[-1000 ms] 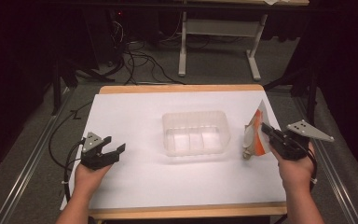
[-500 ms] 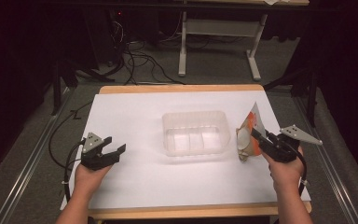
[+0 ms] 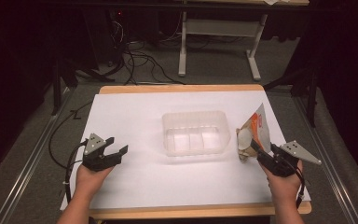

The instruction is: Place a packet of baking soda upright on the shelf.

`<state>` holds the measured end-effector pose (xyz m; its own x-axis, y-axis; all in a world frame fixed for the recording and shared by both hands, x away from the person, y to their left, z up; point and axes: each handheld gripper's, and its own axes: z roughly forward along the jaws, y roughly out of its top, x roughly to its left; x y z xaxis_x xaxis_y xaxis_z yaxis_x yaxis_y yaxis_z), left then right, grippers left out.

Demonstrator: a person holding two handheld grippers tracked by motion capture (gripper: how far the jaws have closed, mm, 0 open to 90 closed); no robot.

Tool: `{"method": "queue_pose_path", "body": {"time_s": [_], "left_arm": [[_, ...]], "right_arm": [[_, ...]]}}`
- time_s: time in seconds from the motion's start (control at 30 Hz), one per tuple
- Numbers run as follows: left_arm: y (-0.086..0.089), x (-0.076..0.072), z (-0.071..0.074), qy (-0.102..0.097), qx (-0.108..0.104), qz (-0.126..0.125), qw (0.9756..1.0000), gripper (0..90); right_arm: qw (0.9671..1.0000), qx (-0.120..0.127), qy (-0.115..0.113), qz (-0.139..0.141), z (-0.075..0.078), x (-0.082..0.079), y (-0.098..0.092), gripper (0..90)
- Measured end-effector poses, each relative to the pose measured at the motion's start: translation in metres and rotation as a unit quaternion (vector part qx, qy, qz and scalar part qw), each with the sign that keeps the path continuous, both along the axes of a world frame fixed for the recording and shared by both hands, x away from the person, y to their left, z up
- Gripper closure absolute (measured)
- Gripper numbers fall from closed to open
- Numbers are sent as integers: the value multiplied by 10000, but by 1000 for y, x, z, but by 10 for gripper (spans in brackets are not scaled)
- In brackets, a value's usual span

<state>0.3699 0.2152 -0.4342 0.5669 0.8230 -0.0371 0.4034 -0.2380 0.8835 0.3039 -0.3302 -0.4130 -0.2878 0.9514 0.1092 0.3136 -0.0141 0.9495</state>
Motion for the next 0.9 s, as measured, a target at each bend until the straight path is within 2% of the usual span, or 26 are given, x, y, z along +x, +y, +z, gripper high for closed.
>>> {"method": "queue_pose_path", "body": {"time_s": [0.23, 0.4, 0.5, 0.6, 0.8, 0.87, 0.9], "left_arm": [[1, 1, 0, 1, 11, -9, 10000, 337], [1, 0, 0, 10, 6, -12, 10000, 337], [0, 1, -1, 29, 34, -16, 10000, 337], [-2, 2, -3, 97, 121, -31, 9999, 337], [-1, 1, -1, 64, 114, -17, 9999, 339], [-1, 2, -2, 80, 112, -14, 9999, 339], [-1, 3, -2, 93, 118, -12, 9999, 339]], "right_arm": [[9999, -107, -2, -41, -3, -6, -1, 510], [10000, -65, 9, -40, -7, -3, 1, 515], [9999, -141, 70, -40, -9, -2, 3, 528], [9996, -222, 96, -139, -13, 1, 7, 578], [9991, -183, 171, -333, -18, 7, 8, 661], [9985, -195, 224, -458, -20, 10, 9, 735], [9985, -195, 224, -458, -20, 10, 9, 735]]}}
